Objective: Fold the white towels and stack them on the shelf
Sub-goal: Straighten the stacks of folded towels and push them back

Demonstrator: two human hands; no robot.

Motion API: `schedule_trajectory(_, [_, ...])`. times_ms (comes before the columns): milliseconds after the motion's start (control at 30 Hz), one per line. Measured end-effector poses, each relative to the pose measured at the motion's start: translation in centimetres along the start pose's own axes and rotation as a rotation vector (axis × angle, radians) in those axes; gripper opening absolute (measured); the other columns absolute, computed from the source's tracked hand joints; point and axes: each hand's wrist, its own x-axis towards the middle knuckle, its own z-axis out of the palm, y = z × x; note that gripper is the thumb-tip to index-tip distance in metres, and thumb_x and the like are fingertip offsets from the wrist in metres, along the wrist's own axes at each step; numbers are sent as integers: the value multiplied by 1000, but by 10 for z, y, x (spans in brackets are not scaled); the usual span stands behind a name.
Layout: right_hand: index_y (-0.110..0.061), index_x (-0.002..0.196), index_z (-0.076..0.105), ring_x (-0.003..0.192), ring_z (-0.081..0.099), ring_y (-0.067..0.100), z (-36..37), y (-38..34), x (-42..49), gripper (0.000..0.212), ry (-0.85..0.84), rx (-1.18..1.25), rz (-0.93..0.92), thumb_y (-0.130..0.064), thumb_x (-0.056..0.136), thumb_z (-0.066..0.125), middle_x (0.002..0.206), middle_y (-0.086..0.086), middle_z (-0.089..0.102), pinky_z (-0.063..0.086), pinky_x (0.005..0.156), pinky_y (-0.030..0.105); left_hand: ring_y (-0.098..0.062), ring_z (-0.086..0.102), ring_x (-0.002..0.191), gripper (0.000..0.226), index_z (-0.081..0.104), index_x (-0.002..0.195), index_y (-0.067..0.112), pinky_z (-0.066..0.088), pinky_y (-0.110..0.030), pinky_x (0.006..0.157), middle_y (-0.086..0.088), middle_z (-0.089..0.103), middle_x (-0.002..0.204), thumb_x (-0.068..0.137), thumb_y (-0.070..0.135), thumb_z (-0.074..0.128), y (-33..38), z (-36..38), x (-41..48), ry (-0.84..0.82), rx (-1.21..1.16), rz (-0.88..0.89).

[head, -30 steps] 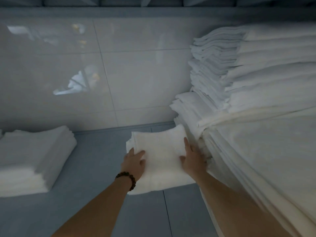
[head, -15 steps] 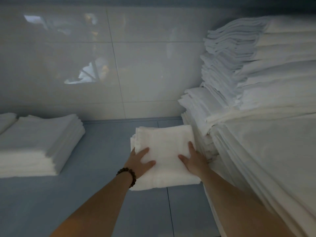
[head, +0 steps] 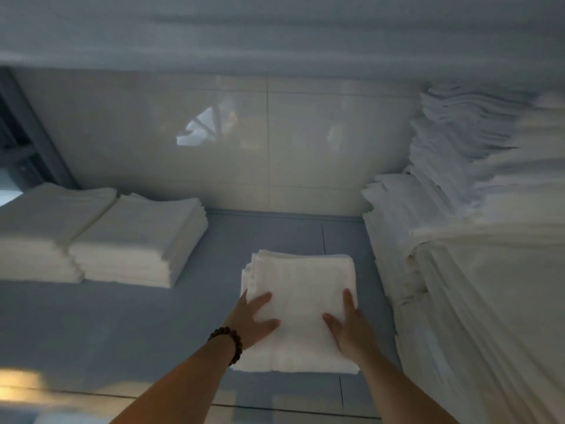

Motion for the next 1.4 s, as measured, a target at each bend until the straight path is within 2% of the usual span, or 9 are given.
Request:
schedule_trajectory(233, [-33,148,-9,130,41,34,44,-44,-36,79,28,-40,46,-54,92,42,150,18,26,34,107,38,-17,30,134,67,36,135,48,27,-21,101,9,16,151,76,52,67,-46,-43,-26,-19,-29,28])
schedule_trajectory(633, [-39,146,-10,130,43,34,150,-146,-107,80,66,-30,146,-59,90,42,151,17,25,34,106,38,-21,30,136,69,32,137,49,29,-31,111,9,11,154,76,57,64,-146,-154,-75,-148,19,53])
schedule_trajectory(867, [-40,146,-10,131,40,35,173,-171,-131,79,75,-19,197,-60,90,42,153,16,20,35,106,41,-20,23,140,67,30,137,52,27,-31,112,12,2,155,78,53,63,-163,-179,-91,-222,-16,42])
schedule_trajectory(933, [-40,146,-11,135,34,35,172,-172,-132,79,49,-34,209,-61,89,40,155,15,14,32,109,44,-25,15,143,65,27,136,54,23,-39,115,10,-9,156,80,54,60,-159,-180,-94,-211,23,11])
schedule_trajectory(1033, [-39,146,-14,146,-1,34,164,-176,-130,76,125,-288,199,-66,89,29,159,3,-12,11,114,55,-35,-18,141,62,17,139,54,-2,-60,110,3,-28,153,84,57,44,-144,-177,-93,10,412,30])
schedule_trajectory(1133, [-34,145,-17,144,-21,25,159,-194,-123,65,232,-489,31,-57,95,17,155,-4,-24,-7,114,56,-31,-36,134,60,11,147,36,-30,-59,97,-4,-26,154,90,45,31,-120,-165,-83,183,692,253])
schedule_trajectory(1200, [-34,146,-15,142,-25,20,164,-213,-116,60,179,-551,-112,-49,97,15,154,-8,-25,-11,115,55,-22,-35,133,57,10,149,27,-28,-49,104,-3,-16,157,94,35,25,-105,-151,-74,108,698,396])
schedule_trajectory(1267, [-32,147,-11,141,-27,18,173,-228,-108,60,80,-590,-205,-45,98,19,154,-10,-24,-14,114,55,-18,-24,140,58,8,150,20,-19,-42,112,0,-8,158,96,37,22,-96,-139,-64,-2,681,430])
schedule_trajectory(1400, [-29,149,-7,143,-24,20,182,-229,-95,57,-7,-592,-183,-43,99,17,158,-6,-15,-15,114,55,-18,-19,142,56,-3,149,21,-14,-34,114,-3,-13,157,99,35,16,-113,-136,-47,-41,733,408])
